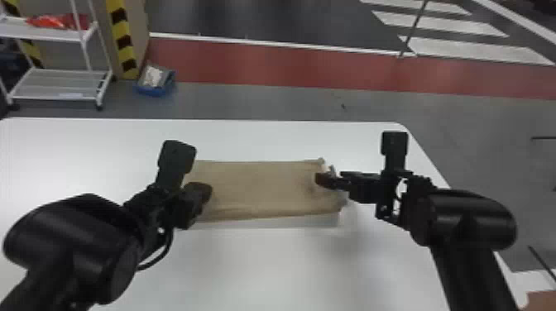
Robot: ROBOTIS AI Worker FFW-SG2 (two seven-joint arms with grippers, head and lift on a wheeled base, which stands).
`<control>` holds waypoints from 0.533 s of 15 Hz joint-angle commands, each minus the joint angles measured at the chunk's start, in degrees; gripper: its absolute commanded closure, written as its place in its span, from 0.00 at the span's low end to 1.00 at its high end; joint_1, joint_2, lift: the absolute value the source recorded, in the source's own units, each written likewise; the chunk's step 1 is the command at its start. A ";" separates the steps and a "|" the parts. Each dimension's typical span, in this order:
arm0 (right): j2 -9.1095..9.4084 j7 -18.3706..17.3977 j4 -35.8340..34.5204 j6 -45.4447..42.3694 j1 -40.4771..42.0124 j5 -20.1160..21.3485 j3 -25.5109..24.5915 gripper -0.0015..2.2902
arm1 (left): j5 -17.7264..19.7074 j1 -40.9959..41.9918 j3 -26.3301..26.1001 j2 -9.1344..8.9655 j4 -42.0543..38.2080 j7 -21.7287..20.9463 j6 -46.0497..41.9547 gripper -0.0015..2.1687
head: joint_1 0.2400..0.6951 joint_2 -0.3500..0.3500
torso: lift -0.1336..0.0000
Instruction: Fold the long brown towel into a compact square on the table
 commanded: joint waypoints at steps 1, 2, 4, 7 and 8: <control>0.10 -1.58 -0.52 2.81 0.34 0.94 0.42 0.12 | -0.49 0.02 -0.07 -0.14 0.00 -0.02 0.00 0.98 | 1.00 0.23 | 0.04; 0.10 -2.02 -0.52 2.81 0.34 0.94 0.42 0.12 | -0.40 0.11 -0.07 -0.23 0.00 -0.02 0.00 0.98 | 1.00 0.22 | 0.04; 0.10 -2.11 -0.52 2.81 0.07 1.03 0.51 0.12 | -0.40 0.20 -0.24 -0.23 0.00 0.07 0.00 0.98 | 1.00 0.22 | 0.04; 0.10 -2.11 -0.43 2.81 -0.28 0.50 0.33 0.15 | -0.40 0.29 -0.24 -0.23 0.00 0.07 0.18 0.98 | 1.00 0.21 | 0.04; 0.10 -2.11 -0.34 2.99 -0.45 0.59 0.42 0.18 | -0.40 0.29 -0.24 -0.23 0.00 0.07 0.53 0.98 | 1.00 0.21 | 0.04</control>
